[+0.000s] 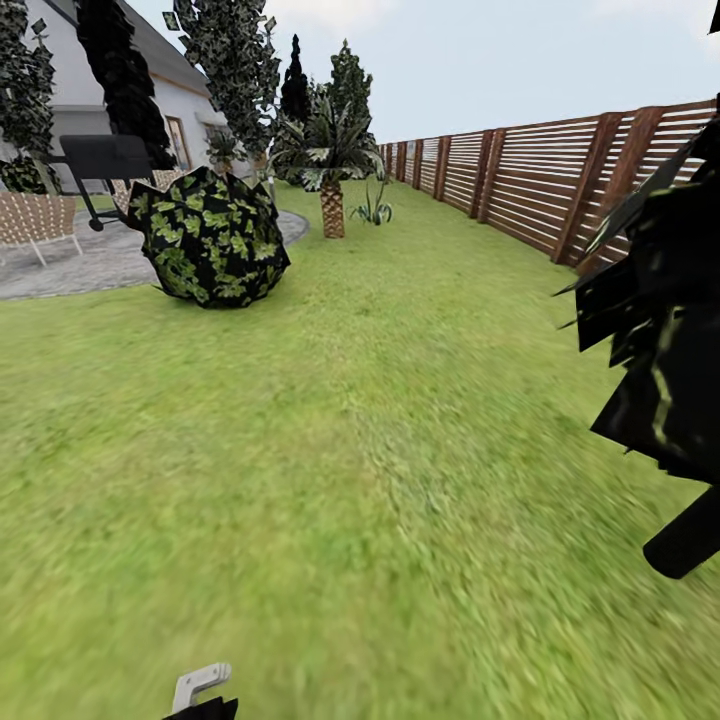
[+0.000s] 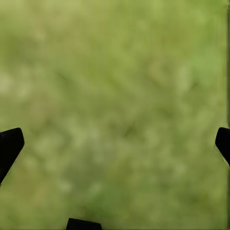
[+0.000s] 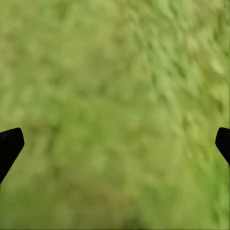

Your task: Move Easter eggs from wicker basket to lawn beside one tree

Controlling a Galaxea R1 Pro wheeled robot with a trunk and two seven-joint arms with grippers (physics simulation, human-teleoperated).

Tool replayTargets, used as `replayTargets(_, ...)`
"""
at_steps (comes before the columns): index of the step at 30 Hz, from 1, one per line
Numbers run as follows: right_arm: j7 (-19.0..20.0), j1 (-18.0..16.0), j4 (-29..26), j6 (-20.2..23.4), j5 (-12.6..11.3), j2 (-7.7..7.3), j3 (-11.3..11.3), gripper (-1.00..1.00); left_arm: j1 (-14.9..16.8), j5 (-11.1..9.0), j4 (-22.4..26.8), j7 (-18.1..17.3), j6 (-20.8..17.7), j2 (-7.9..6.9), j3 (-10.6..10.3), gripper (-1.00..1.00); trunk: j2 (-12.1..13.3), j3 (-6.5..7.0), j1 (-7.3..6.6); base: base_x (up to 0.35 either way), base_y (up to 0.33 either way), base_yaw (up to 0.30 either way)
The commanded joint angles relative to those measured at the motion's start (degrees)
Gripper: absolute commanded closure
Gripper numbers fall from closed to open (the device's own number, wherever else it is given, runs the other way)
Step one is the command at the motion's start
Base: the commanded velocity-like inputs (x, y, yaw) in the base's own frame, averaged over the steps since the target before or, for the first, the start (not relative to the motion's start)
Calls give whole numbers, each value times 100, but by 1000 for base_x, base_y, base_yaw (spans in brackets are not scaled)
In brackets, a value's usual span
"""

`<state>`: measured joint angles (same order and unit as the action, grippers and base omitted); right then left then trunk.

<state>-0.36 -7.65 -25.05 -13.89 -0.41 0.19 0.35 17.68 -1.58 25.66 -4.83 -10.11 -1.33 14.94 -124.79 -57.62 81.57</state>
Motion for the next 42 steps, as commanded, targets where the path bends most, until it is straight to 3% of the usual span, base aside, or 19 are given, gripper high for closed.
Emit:
replayTargets(1, 0, 0, 0, 0, 3, -2, 0, -100, -1, 0, 0, 0, 0, 1, 0, -100, 0, 0, 0, 339, 0, 3)
replayTargets(35, -7, 0, 0, 0, 6, 7, 0, -100, 1, -4, 11, -14, 14, 1, 4, -100, 0, 0, 0, 339, 0, 0)
replayTargets(42, -5, 0, 0, 0, 6, 13, 0, -100, 1, -59, -7, 31, -28, -28, 47, -100, 120, 54, -66, 83, 0, 0)
